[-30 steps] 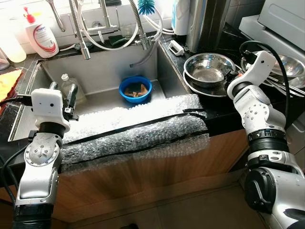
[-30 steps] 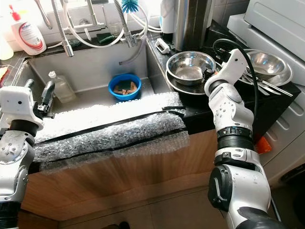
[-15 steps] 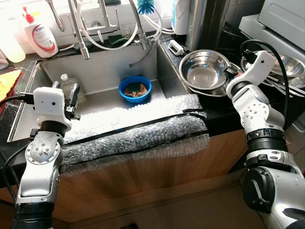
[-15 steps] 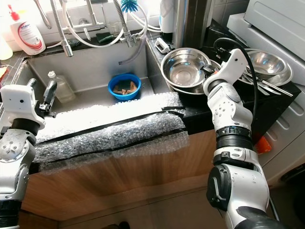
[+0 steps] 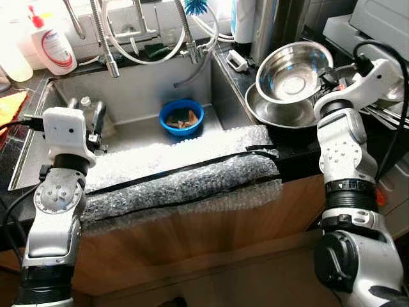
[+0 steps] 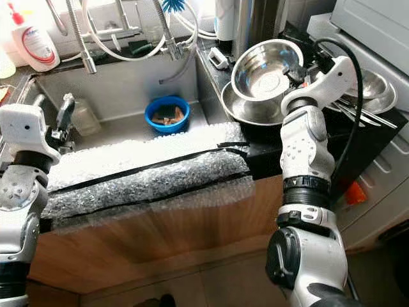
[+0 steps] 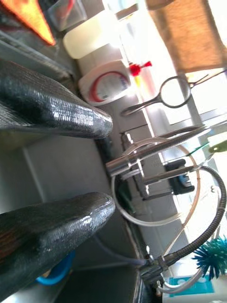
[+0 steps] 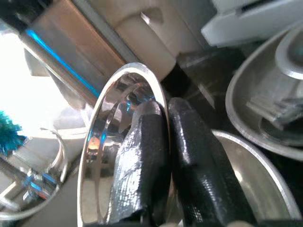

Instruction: Kitchen organization

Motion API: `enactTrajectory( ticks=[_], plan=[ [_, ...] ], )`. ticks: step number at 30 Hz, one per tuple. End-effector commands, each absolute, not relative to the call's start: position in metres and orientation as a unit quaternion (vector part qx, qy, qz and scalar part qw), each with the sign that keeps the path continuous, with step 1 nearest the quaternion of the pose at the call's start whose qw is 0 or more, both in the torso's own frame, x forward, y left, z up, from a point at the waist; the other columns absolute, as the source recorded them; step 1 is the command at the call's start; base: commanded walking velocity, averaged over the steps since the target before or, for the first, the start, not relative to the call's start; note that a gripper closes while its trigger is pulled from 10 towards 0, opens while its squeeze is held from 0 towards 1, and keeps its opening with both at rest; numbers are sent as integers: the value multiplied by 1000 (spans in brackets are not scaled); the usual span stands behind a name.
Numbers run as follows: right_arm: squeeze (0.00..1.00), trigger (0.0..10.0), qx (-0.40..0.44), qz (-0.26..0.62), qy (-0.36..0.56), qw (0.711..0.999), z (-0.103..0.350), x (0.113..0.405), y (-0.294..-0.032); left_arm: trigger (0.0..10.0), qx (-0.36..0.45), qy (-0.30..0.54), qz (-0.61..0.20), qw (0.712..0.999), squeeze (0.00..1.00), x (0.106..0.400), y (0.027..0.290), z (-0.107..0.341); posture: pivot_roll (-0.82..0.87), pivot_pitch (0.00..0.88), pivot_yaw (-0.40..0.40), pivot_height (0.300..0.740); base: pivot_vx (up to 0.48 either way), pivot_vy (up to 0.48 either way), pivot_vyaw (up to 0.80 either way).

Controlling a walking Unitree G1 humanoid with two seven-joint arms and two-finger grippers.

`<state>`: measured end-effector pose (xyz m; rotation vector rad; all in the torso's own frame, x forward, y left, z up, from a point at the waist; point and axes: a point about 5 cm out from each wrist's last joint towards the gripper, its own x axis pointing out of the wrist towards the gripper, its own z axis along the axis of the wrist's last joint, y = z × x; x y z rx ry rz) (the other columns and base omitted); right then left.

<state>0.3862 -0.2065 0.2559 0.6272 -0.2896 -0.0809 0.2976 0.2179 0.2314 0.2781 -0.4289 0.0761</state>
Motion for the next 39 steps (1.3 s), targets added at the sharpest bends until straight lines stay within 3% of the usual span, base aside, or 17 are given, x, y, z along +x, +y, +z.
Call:
enactTrajectory(
  ticks=[1,2,4,5,11,25,32,39],
  plan=[
    [0,0,324,-18,-175,929,264,381,-203,10000,140,-226,43,963,0,297,217,238,-69,103,88,740,0,0,0],
    [0,9529,328,-6,-191,925,266,378,-200,10000,140,-228,44,963,0,297,217,239,-66,102,86,740,0,0,0],
    [0,9529,330,2,-203,922,267,376,-199,10000,139,-229,43,962,0,297,216,240,-66,102,86,740,0,0,0],
    [0,10000,328,15,-211,921,269,374,-196,10000,135,-231,41,963,0,297,216,241,-65,103,86,740,0,0,0],
    [0,10000,291,92,-258,917,266,352,-177,10000,97,-242,38,965,0,299,213,251,-65,104,82,740,0,0,0],
    [0,10000,275,206,-268,900,245,306,-161,10000,75,-258,17,963,0,298,207,263,-62,91,73,740,0,0,0],
    [0,10000,290,236,-249,893,234,293,-150,10000,-44,-230,-82,969,0,301,187,267,-59,81,74,740,0,0,0],
    [0,10000,302,259,-235,887,233,291,-136,10000,-125,-190,-211,951,0,294,157,261,-54,101,72,740,0,0,0]
  ],
)
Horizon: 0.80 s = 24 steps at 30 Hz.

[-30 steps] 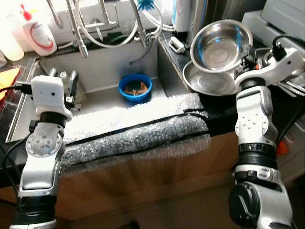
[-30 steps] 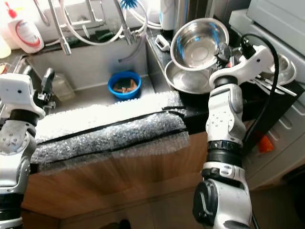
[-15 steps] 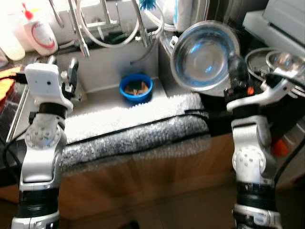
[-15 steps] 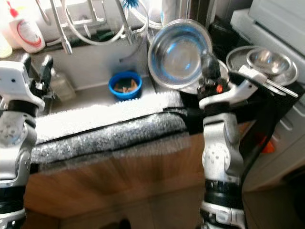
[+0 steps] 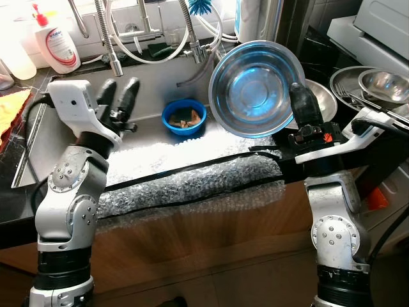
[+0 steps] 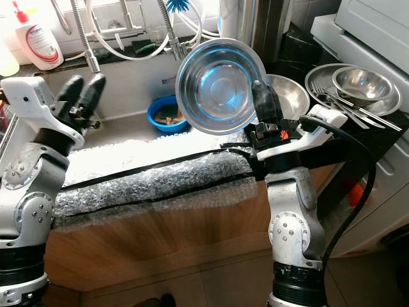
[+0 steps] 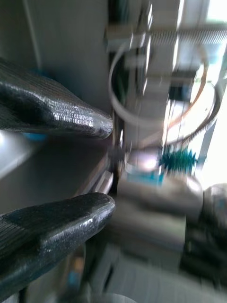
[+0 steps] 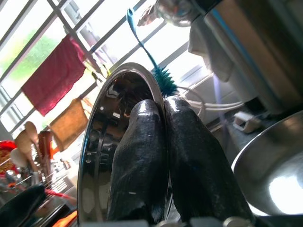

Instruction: Kitchen organization

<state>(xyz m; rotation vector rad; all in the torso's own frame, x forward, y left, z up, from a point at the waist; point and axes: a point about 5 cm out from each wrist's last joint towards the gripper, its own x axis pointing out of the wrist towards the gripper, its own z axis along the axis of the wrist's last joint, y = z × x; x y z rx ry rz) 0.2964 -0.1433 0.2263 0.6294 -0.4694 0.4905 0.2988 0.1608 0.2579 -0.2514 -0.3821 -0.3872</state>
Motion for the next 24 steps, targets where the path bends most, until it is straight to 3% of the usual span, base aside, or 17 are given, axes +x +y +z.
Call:
enactTrajectory(
  ticks=[1,6,7,11,12,13,24],
  plan=[
    [0,10000,304,261,-233,886,233,290,-135,10000,-128,-185,-217,950,0,293,155,260,-54,101,72,740,0,0,0],
    [0,10000,310,270,-222,884,231,290,-129,10000,-155,-178,-250,939,0,289,147,260,-53,110,70,740,0,0,0],
    [0,10000,311,271,-220,884,230,290,-128,10000,-159,-171,-266,935,1000,287,143,260,-51,114,70,740,0,0,0],
    [0,10000,309,273,-217,885,230,291,-126,10000,-171,-167,-266,934,1000,287,143,259,-52,115,69,740,0,0,0],
    [0,10000,307,273,-214,886,229,291,-125,10000,-179,-167,-269,932,188,287,142,259,-52,115,69,740,0,0,0],
    [0,10000,307,274,-212,886,229,291,-124,10000,-177,-165,-274,931,0,286,141,259,-52,115,69,740,0,0,0],
    [0,10000,298,296,-194,886,225,289,-116,10000,-161,-149,-313,924,0,280,130,255,-51,120,68,740,0,0,0]
  ],
)
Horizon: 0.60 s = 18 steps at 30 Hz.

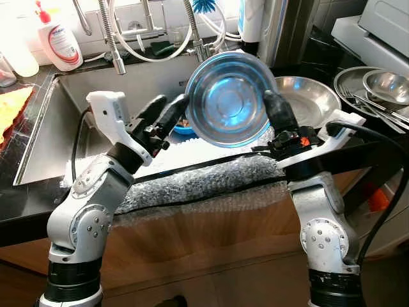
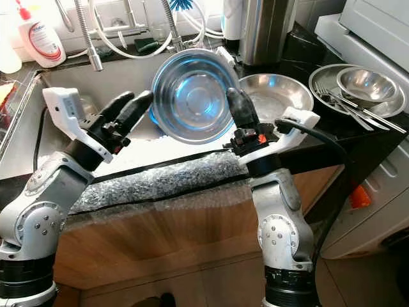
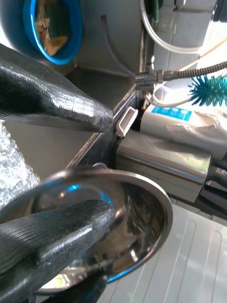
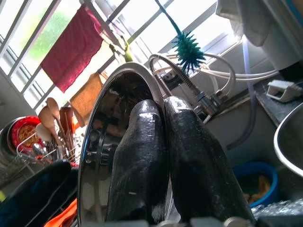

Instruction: Kitchen organization

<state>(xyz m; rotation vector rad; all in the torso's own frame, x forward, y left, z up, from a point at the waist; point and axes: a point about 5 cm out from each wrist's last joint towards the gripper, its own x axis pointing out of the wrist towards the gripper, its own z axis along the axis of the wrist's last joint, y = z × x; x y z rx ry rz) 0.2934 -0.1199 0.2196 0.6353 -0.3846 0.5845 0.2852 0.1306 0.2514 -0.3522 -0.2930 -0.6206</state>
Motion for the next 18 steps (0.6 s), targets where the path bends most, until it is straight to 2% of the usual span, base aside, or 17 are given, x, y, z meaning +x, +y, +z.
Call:
enactTrajectory(
  ticks=[1,18],
  plan=[
    [0,10000,298,298,-193,886,225,289,-115,10000,-160,-148,-314,924,0,280,129,255,-53,122,69,740,0,0,0],
    [0,10000,294,310,-188,885,224,288,-111,10000,-124,-144,-317,929,0,280,122,251,-52,119,67,740,0,0,0]
  ],
)
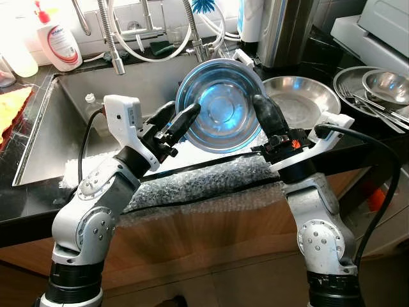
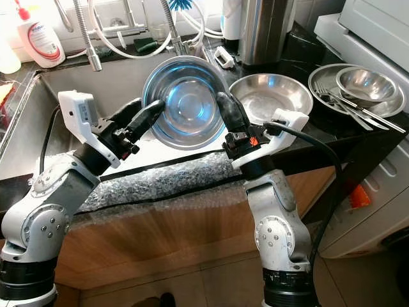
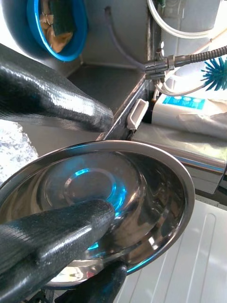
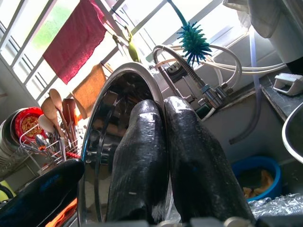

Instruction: Kitchen organization

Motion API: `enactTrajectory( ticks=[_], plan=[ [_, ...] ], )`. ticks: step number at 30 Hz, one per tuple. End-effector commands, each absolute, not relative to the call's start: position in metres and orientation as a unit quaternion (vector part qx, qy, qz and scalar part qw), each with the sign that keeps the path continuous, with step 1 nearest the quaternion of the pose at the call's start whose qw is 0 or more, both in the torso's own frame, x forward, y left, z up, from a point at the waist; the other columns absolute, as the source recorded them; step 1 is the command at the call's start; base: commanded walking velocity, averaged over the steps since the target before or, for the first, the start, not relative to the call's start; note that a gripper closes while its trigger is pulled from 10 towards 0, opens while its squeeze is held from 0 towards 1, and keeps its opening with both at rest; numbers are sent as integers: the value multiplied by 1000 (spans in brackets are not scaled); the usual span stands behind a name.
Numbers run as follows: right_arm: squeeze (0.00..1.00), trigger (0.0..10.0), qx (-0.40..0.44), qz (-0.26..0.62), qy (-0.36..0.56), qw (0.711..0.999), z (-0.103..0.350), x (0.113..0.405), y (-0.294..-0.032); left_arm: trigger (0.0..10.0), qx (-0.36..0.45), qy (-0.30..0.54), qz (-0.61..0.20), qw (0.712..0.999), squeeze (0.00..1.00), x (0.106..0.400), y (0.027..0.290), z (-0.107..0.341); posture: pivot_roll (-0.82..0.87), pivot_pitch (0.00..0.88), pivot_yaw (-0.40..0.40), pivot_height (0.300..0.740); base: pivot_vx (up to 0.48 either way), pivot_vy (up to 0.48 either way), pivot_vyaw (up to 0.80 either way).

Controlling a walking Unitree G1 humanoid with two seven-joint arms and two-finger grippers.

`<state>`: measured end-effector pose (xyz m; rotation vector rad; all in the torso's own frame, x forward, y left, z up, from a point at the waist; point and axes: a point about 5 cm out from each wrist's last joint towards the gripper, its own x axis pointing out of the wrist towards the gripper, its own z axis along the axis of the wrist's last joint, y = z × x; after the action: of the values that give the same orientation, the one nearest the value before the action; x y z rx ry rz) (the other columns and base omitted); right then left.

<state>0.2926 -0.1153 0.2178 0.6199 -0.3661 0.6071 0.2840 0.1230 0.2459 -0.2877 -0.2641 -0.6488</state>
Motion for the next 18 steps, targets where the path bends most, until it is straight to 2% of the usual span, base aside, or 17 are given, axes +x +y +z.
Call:
enactTrajectory(
  ticks=[1,4,5,6,7,8,9,10,12,13,15,16,17,18],
  plan=[
    [0,10000,293,310,-188,885,224,288,-111,10000,-122,-146,-313,930,0,280,123,251,-52,119,67,740,0,0,0],
    [0,10000,294,311,-188,884,225,288,-111,10000,-117,-151,-296,936,0,283,125,252,-54,121,67,740,0,0,0],
    [0,10000,293,311,-188,884,225,288,-111,9137,-118,-153,-290,937,0,284,126,252,-54,120,67,740,0,0,0],
    [0,10000,294,311,-188,884,225,288,-111,4431,-116,-154,-282,940,0,285,127,252,-54,120,67,740,0,0,0],
    [0,10000,294,311,-188,884,225,288,-111,4431,-116,-154,-282,940,0,285,127,252,-54,120,67,740,0,0,0],
    [0,10000,293,311,-188,884,225,288,-111,3725,-115,-155,-280,941,0,285,127,252,-54,120,67,740,0,0,0],
    [0,10000,294,311,-188,884,225,288,-111,941,-113,-155,-278,941,0,286,128,252,-53,121,67,740,0,0,0],
    [0,10000,294,311,-188,884,225,288,-111,196,-113,-155,-278,941,0,286,128,252,-53,121,67,740,0,0,0],
    [0,10000,294,312,-188,884,225,287,-111,0,-114,-154,-279,941,0,285,128,252,-53,121,67,740,0,0,0],
    [0,10000,295,313,-188,883,225,287,-111,0,-115,-152,-282,940,0,285,127,251,-53,121,67,740,0,0,0],
    [0,10000,294,314,-188,883,225,287,-110,902,-110,-148,-289,939,0,284,124,249,-54,122,67,740,0,0,0],
    [0,10000,293,314,-188,883,225,287,-110,902,-109,-145,-294,938,0,283,123,248,-55,122,68,740,0,0,0],
    [0,10000,294,315,-188,883,225,287,-110,4706,-104,-144,-293,939,0,283,122,248,-52,122,67,740,0,0,0],
    [0,10000,294,317,-187,882,225,287,-110,10000,-99,-144,-293,940,0,283,122,247,-53,122,67,740,0,0,0]
  ],
)
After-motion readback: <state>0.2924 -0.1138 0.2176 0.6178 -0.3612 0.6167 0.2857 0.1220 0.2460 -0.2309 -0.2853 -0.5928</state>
